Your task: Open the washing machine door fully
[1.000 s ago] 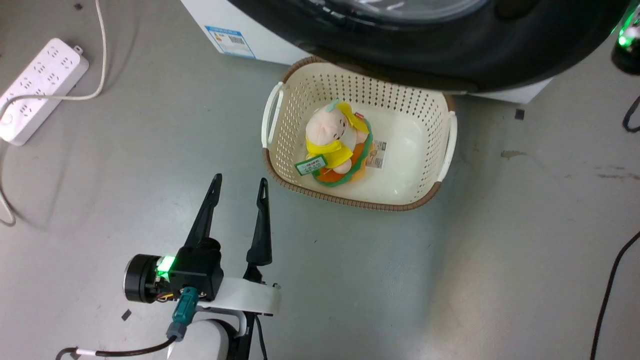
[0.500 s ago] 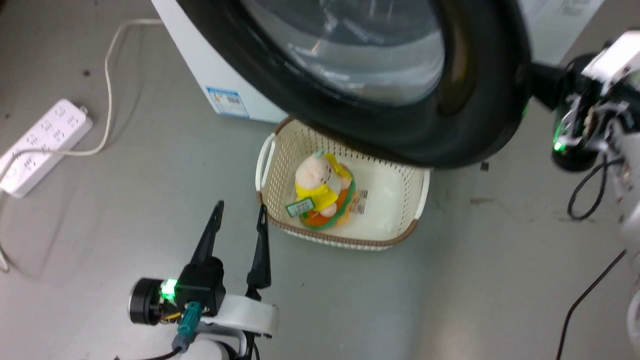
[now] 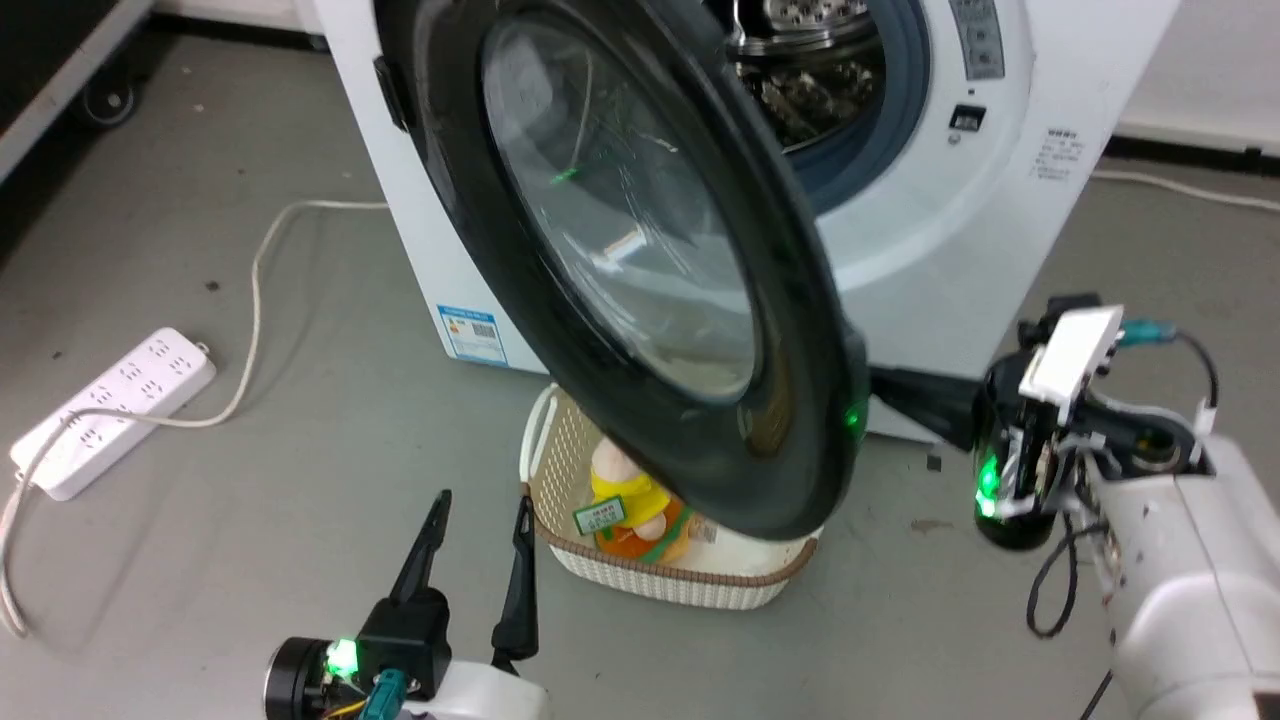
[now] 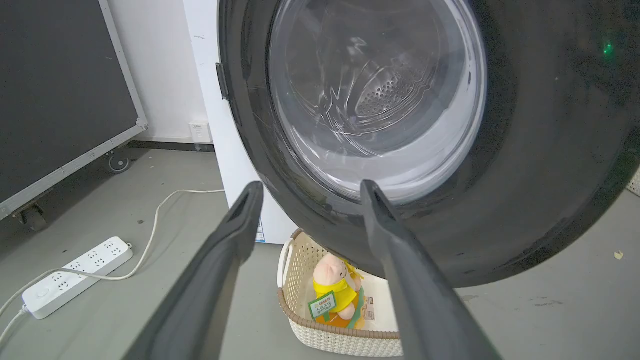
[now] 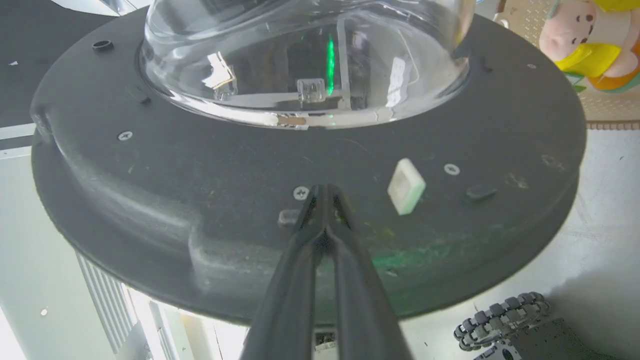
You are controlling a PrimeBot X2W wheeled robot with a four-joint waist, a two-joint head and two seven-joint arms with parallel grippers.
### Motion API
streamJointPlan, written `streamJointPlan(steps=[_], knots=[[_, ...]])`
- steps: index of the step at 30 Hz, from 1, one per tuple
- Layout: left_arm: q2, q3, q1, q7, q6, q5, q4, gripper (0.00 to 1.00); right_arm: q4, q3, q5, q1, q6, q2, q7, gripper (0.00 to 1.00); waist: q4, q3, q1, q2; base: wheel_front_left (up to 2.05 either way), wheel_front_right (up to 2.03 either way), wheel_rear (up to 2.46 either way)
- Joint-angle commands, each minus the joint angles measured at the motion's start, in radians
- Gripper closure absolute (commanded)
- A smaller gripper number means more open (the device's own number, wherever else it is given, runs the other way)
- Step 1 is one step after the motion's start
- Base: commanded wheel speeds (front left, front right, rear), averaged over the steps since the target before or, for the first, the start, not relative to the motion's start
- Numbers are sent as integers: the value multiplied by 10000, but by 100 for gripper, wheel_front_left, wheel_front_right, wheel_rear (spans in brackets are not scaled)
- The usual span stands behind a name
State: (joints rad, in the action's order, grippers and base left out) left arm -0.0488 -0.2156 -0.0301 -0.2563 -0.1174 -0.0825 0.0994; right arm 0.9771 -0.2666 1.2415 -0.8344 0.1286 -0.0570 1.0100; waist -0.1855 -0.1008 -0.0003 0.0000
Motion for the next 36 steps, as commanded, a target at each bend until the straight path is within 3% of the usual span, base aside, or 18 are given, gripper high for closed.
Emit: streamJointPlan(steps=[1,6,13,17,23,24,25,30,31,32,33,34,36], knots=[[-14,-7,158,-55,100,35,33,0,-274,486,762,414,21,60,273,100,-153,287,3,0,0,0,0],[-14,-15,296,-55,207,108,72,0,-1062,2704,2684,1446,21,65,170,100,-321,565,3,0,0,0,0],[-14,-88,567,-55,242,136,74,0,-2466,5695,4886,2583,21,66,-1160,100,-566,783,3,0,0,0,0],[-14,-21,621,-55,241,116,82,0,-2721,6863,5514,2827,21,67,-1997,100,-698,818,3,0,0,0,0],[-27,116,723,-55,257,178,128,0,-2753,7318,5862,2878,21,40,-2894,100,-623,1068,3,0,0,0,0],[-33,155,756,-55,253,182,128,0,-2778,7280,5804,2875,21,-38,-3206,61,-566,1130,3,0,0,0,0],[-36,189,776,-55,256,184,119,0,-2818,7253,5730,2876,21,-144,-3483,0,-496,1189,3,0,0,0,0],[-34,382,797,-55,273,117,71,0,-3934,7021,4169,2976,21,-1353,-5868,0,-64,1477,3,0,0,0,0],[-34,382,797,-55,273,117,71,0,-3934,7021,4169,2976,21,-1353,-5868,0,-64,1477,3,0,0,0,0],[-32,467,809,-55,260,47,88,0,-4669,6972,3163,3289,21,-1898,-7146,0,105,1610,3,0,0,0,0],[-32,467,809,-55,260,47,88,0,-4669,6972,3163,3289,21,-1898,-7146,0,105,1610,3,0,0,0,0],[-31,587,831,-55,236,-8,104,0,-5443,7061,1905,3666,21,-2529,-8452,0,299,1715,3,0,0,0,0],[-30,657,849,-55,227,-30,113,0,-5741,7122,1258,3867,21,-2845,-9077,0,400,1770,3,0,0,0,0]])
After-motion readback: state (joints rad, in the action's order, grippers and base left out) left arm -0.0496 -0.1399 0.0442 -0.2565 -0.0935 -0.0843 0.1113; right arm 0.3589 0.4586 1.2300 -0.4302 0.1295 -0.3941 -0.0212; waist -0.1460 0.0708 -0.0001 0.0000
